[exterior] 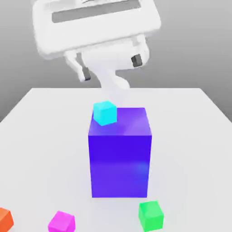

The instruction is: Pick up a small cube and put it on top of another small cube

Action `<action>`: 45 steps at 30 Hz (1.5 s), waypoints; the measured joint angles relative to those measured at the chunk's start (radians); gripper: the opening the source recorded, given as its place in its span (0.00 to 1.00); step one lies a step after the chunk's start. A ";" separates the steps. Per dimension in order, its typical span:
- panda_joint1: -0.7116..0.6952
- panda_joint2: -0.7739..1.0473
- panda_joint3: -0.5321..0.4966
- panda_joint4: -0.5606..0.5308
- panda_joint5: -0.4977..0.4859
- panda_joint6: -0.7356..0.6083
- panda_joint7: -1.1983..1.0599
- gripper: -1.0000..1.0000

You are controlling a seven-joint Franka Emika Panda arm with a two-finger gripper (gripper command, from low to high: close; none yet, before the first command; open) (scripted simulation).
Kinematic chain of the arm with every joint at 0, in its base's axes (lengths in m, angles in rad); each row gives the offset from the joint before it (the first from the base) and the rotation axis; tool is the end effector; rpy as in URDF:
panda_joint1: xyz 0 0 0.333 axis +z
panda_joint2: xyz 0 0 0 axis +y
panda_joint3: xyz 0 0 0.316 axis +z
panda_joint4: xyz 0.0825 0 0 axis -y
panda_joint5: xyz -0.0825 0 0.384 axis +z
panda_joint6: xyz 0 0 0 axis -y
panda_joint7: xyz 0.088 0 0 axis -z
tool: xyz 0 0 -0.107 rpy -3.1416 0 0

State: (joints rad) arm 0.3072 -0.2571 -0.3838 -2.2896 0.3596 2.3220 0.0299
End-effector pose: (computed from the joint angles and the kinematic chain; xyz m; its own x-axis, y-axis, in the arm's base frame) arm 0.4965 -0.0398 0.4770 0.9172 -0.3482 0.1935 -0.2483 -0.8796 -0.4059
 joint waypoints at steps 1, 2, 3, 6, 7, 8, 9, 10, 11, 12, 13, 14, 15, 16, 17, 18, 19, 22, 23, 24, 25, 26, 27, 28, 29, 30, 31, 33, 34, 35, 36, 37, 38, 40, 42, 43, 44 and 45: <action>0.007 0.032 -0.012 0.001 0.023 0.000 -0.046 0.50; 0.012 0.063 -0.021 0.002 0.046 0.001 -0.091 0.50; 0.015 0.095 -0.030 0.002 0.069 0.002 -0.136 0.50; 0.019 0.187 -0.046 0.004 0.129 0.005 -0.266 0.50; 0.017 0.216 -0.048 0.004 0.146 0.007 -0.308 0.50; 0.018 0.245 -0.052 0.005 0.162 0.010 -0.347 0.50; 0.016 0.273 -0.054 0.005 0.176 0.014 -0.386 0.50; 0.012 0.301 -0.054 0.004 0.189 0.018 -0.425 0.50; 0.007 0.327 -0.052 0.004 0.200 0.023 -0.463 0.50; 0.001 0.352 -0.051 0.004 0.209 0.030 -0.499 0.50; -0.004 0.377 -0.048 0.003 0.216 0.037 -0.534 0.50; -0.008 0.400 -0.048 0.002 0.221 0.045 -0.567 0.50; -0.014 0.423 -0.045 0.001 0.225 0.054 -0.600 0.50; -0.020 0.444 -0.043 -0.001 0.227 0.064 -0.632 0.50; -0.025 0.464 -0.042 -0.002 0.227 0.074 -0.662 0.50; -0.031 0.483 -0.040 -0.004 0.225 0.086 -0.692 0.50; -0.036 0.501 -0.039 -0.006 0.222 0.099 -0.720 0.50; -0.050 0.548 -0.039 -0.014 0.201 0.141 -0.799 0.50; -0.054 0.562 -0.040 -0.016 0.191 0.157 -0.823 0.50; -0.057 0.574 -0.042 -0.019 0.179 0.173 -0.846 0.50; -0.059 0.585 -0.046 -0.022 0.165 0.190 -0.868 0.50; -0.061 0.595 -0.050 -0.026 0.150 0.207 -0.889 0.50; -0.062 0.604 -0.055 -0.029 0.132 0.225 -0.908 0.50; -0.062 0.611 -0.061 -0.033 0.113 0.243 -0.926 0.50; -0.061 0.618 -0.068 -0.036 0.092 0.261 -0.943 0.50; -0.058 0.623 -0.077 -0.040 0.069 0.279 -0.959 0.50; -0.054 0.627 -0.088 -0.044 0.044 0.298 -0.974 0.50; -0.068 0.666 -0.074 -0.038 0.046 0.341 -1.009 0.50; -0.085 0.696 -0.052 -0.030 0.066 0.365 -1.029 0.50; -0.106 0.730 -0.027 -0.021 0.091 0.390 -1.050 0.50; -0.131 0.764 0.004 -0.011 0.114 0.416 -1.068 0.50; -0.147 0.787 0.023 -0.005 0.130 0.433 -1.082 0.00; -0.147 0.787 0.023 -0.005 0.130 0.433 -1.082 0.00; -0.147 0.787 0.023 -0.005 0.130 0.432 -1.082 0.00; -0.147 0.787 0.023 -0.005 0.131 0.430 -1.082 0.00; -0.153 0.792 0.030 -0.001 0.122 0.392 -1.089 0.00; -0.146 0.782 0.021 -0.005 0.120 0.407 -1.081 0.00; -0.131 0.759 0.003 -0.012 0.104 0.402 -1.066 0.00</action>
State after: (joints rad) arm 0.1758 0.5019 -0.3809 -2.3020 0.4632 2.7236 -1.0360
